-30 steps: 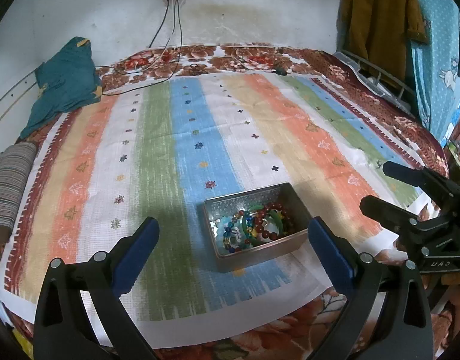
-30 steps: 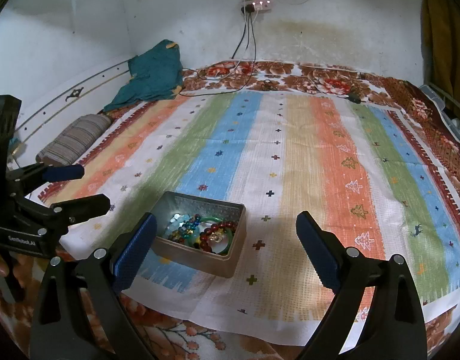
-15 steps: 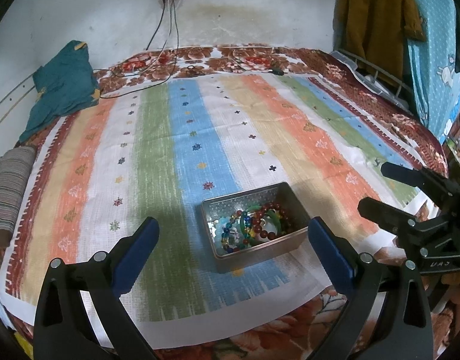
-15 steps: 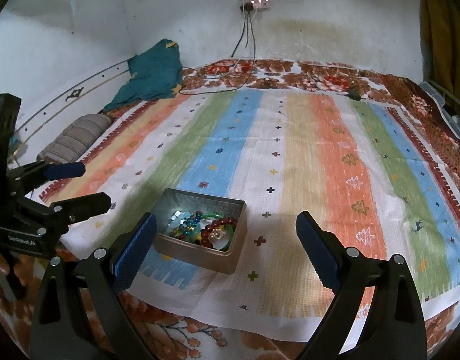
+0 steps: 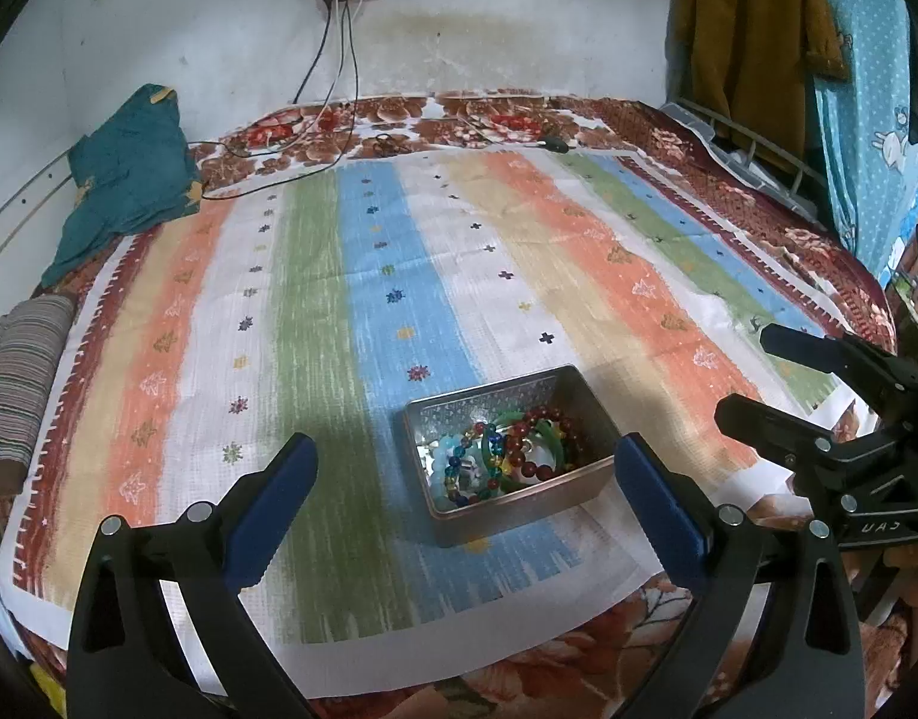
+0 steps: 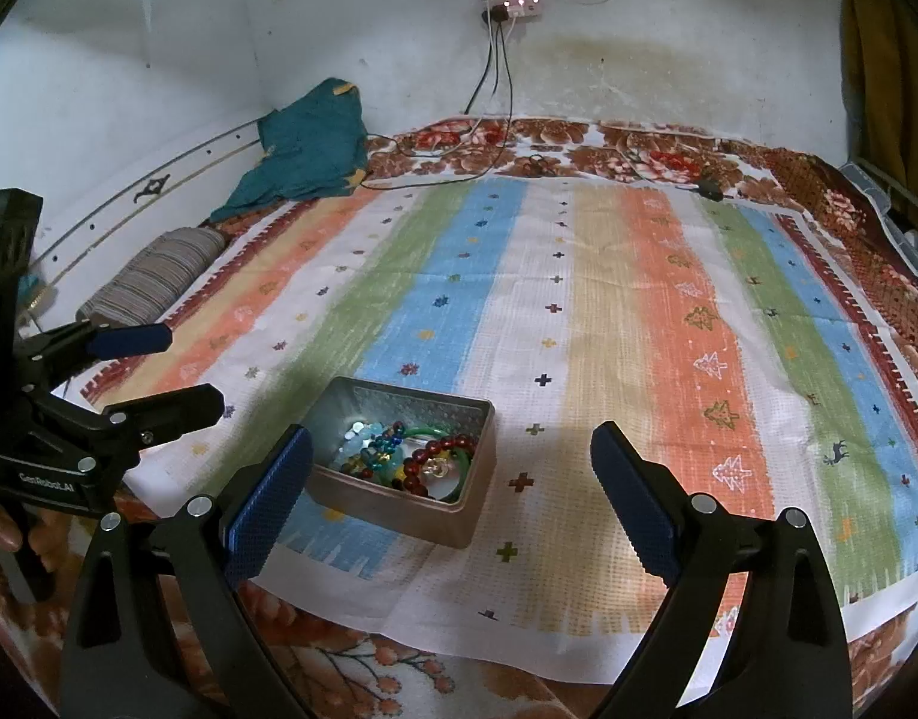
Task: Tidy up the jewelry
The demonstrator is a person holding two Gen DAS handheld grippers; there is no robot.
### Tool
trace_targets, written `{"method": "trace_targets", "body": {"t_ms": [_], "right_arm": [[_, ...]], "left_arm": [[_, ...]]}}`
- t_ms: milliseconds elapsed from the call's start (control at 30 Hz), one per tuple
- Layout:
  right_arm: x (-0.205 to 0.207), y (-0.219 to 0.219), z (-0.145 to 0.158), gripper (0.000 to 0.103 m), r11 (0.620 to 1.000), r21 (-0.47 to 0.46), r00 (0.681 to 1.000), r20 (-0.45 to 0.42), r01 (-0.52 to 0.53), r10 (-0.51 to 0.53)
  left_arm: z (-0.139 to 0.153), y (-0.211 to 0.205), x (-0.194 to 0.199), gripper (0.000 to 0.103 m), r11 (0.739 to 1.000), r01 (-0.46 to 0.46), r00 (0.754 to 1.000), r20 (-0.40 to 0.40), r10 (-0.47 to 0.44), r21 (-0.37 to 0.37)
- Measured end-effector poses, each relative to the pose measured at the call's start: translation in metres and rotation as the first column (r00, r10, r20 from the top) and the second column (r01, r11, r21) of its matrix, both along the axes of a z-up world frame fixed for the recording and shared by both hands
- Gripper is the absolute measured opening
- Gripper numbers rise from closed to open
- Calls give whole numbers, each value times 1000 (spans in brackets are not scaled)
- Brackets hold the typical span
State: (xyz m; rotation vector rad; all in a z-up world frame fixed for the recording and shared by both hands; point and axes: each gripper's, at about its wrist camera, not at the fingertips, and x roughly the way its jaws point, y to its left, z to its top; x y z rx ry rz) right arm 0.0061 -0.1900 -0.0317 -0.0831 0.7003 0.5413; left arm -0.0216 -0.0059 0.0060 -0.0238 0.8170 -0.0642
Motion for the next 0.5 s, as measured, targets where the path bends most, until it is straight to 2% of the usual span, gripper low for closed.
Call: {"method": "trace_targets", "body": {"t_ms": [133, 300, 500], "right_arm": [[-1, 1, 0, 94, 1000, 0, 1000, -4, -5, 5], [-2, 2, 0, 94, 1000, 2, 1000, -5, -7, 7], [-2, 3, 0, 94, 1000, -1, 1000, -6, -8, 8]], "left_arm": [[-1, 0, 0, 97, 1000, 4, 1000, -2, -4, 2], [-1, -8, 0, 97, 999, 22, 1000, -4, -22, 39], [1, -11, -3, 97, 999, 34, 999, 5, -34, 37]]}}
